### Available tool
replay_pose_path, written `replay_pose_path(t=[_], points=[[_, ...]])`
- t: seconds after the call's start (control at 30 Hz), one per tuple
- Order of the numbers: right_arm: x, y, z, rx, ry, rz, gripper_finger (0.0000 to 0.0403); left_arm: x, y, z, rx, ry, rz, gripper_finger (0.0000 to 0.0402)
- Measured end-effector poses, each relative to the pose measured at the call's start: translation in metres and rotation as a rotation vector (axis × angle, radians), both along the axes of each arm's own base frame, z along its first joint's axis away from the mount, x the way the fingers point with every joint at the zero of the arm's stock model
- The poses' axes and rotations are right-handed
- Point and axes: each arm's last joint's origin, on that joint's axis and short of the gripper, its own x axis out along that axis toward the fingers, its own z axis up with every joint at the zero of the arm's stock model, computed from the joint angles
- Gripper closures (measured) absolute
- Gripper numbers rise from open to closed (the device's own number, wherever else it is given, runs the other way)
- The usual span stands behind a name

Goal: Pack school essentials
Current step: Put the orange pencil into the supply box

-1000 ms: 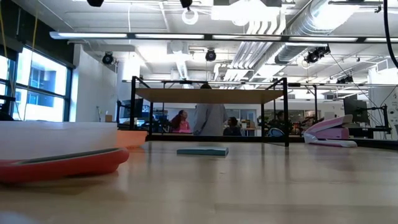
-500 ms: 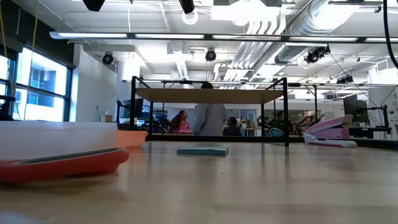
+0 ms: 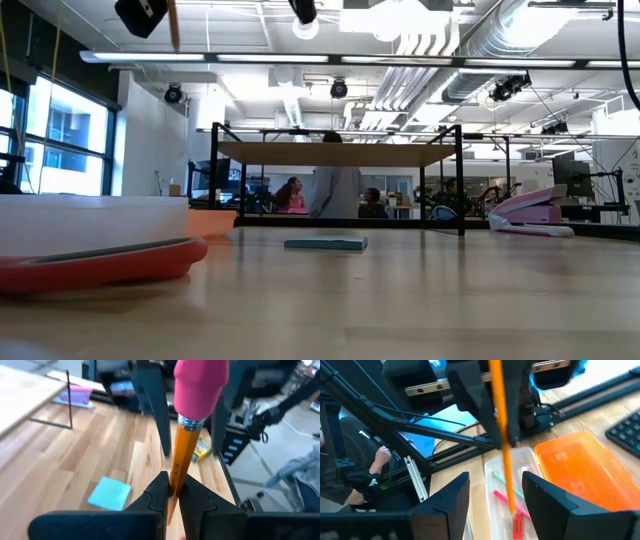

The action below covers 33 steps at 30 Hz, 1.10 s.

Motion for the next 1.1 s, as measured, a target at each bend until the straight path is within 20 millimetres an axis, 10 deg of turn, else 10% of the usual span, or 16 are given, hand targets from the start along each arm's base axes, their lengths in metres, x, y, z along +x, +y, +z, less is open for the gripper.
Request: replay_pose_path(t=[1.1], points=[[-0.029,-0.039,0.004,-0.066,0.25,-0.14,0.0231,-0.002,-0.013,-0.025,-0.255,0.831,0.005,0.0378]])
